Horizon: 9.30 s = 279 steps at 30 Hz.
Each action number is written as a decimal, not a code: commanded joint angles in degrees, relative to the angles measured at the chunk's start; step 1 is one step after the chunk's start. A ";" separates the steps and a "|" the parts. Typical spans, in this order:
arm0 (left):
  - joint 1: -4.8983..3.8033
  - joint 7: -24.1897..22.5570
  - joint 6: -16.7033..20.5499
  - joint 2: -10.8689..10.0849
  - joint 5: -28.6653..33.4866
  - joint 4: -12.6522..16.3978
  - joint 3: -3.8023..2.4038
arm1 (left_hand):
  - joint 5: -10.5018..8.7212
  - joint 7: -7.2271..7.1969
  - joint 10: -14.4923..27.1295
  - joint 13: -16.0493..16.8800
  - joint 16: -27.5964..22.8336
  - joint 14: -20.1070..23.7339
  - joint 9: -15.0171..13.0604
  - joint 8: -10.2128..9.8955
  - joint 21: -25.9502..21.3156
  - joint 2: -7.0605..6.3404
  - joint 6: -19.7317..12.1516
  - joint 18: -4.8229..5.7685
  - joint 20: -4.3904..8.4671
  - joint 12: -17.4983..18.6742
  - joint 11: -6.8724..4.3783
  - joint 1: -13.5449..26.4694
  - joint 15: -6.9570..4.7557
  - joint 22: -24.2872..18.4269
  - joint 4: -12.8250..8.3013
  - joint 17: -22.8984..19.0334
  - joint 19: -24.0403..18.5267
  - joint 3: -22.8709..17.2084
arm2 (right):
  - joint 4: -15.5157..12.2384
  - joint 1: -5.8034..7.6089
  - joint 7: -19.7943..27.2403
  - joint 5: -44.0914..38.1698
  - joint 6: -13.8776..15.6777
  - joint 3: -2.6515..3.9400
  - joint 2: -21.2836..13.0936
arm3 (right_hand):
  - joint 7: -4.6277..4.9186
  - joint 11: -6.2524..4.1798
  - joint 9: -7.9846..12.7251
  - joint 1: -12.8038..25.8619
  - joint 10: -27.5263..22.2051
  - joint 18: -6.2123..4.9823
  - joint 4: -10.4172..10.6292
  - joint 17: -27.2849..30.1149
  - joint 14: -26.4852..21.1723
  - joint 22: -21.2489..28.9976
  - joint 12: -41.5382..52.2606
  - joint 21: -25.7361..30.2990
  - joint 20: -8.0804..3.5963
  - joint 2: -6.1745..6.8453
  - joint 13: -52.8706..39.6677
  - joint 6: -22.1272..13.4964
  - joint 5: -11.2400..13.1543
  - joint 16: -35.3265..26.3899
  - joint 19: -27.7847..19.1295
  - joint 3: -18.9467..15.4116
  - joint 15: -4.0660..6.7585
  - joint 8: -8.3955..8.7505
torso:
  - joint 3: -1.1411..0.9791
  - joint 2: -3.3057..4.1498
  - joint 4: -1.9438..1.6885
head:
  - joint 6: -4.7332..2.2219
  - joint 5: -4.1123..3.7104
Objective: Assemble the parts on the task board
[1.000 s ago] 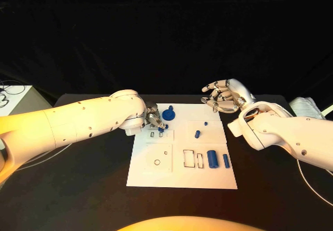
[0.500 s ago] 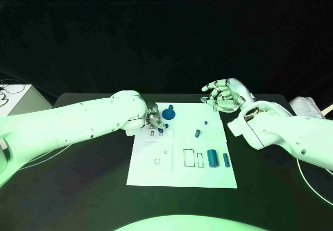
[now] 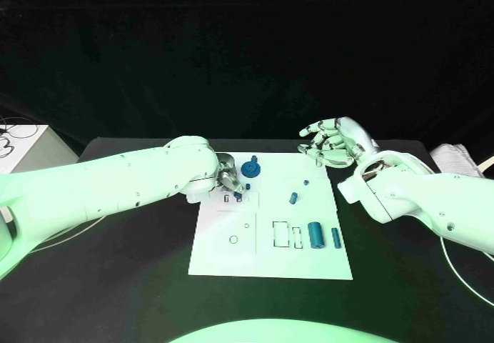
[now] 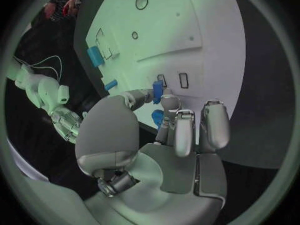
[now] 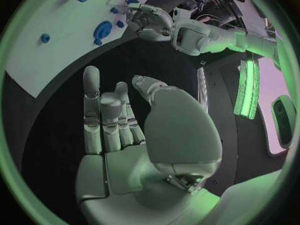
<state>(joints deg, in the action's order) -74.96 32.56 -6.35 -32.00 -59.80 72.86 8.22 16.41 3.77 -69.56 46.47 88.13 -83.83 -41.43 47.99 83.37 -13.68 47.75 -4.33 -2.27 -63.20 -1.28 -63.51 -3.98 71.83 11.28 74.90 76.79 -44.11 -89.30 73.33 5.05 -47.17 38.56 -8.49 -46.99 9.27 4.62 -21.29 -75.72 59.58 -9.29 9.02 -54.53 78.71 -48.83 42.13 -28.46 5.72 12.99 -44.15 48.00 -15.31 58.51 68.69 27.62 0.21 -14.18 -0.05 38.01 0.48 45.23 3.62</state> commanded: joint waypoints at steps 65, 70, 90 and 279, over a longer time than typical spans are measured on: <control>0.66 -0.08 -2.68 0.30 -0.31 -0.28 0.12 | 0.53 -0.96 -0.43 0.20 0.26 -5.14 -5.11 0.11 0.42 0.78 1.36 0.37 0.07 -0.33 -0.03 0.08 -0.44 0.26 -11.27 11.98 0.51 -10.92 | 0.05 -0.21 0.05 -0.88 -1.02 0.01 0.09 | 0.15 -0.39 -0.08 0.04 0.16 -1.17 -0.09 0.02 0.22 0.35 -0.30 0.72 -0.12 0.21 0.51 0.09 -0.99 -0.77 0.75 0.57 0.09 -0.30 | -0.11 0.06 -0.04 | 0.51 0.09; 0.66 0.02 -3.01 0.48 -0.13 -0.45 0.13 | 0.53 -0.96 -0.43 0.20 0.26 -5.14 -5.11 0.11 0.42 0.78 1.36 0.37 0.07 -0.33 -0.03 0.08 -0.44 0.26 -11.27 11.98 0.51 -10.92 | 0.02 -0.21 0.03 -0.90 -1.05 0.01 0.08 | 0.15 -0.39 -0.08 0.04 0.16 -1.17 -0.09 0.02 0.22 0.35 -0.30 0.72 -0.12 0.21 0.51 0.09 -0.99 -0.77 0.75 0.57 0.09 -0.30 | -0.14 0.04 0.01 | 0.59 0.09; 0.70 0.06 -3.91 1.18 1.13 -1.21 1.88 | 0.15 -1.60 -1.42 0.79 0.41 -5.27 -5.60 -0.32 0.33 0.38 1.98 0.41 0.15 -0.65 -0.43 2.42 -0.71 0.39 -9.96 12.35 0.57 -8.18 | -0.10 -0.21 0.05 -0.91 -1.18 0.01 -0.03 | 0.15 -0.39 -0.08 0.07 0.15 -1.17 -0.10 -0.04 0.27 0.39 -0.31 0.78 -0.13 0.23 0.59 0.07 -1.04 -0.78 0.79 0.58 0.09 -0.31 | -0.14 0.09 0.00 | 0.86 -0.29; -0.32 -8.11 -5.24 4.79 11.78 -21.42 -3.90 | -7.10 1.41 4.71 -7.49 -1.30 -4.03 -2.74 -7.02 -1.49 3.94 -0.75 -0.20 -1.66 1.98 2.08 -5.45 1.50 -0.99 -9.37 9.44 -1.61 -6.85 | -0.33 -0.46 -0.53 -0.87 -1.01 0.03 -0.30 | 0.20 -0.30 0.00 1.22 -0.11 -1.13 0.49 0.18 0.39 1.35 -0.11 2.05 -0.09 0.18 1.64 -0.43 -0.93 -2.47 1.35 0.32 0.02 -0.46 | -0.15 0.38 0.20 | -0.12 0.05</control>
<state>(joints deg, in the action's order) -75.19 24.62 -12.45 -27.11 -49.71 50.94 4.38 9.01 5.10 -64.61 38.86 86.69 -83.92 -43.17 40.57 81.78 -10.00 46.60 -5.24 -4.01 -61.13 0.84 -69.15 -2.04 70.81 9.96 74.94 74.85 -42.62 -89.57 72.87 4.31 -47.40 37.97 -8.48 -47.27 9.36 4.52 -21.25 -74.96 59.47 -9.30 9.34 -54.31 78.71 -47.56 42.13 -26.62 5.55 13.28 -42.59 47.71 -16.10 56.29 69.68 27.92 0.21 -14.40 -0.22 38.57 0.81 45.15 3.70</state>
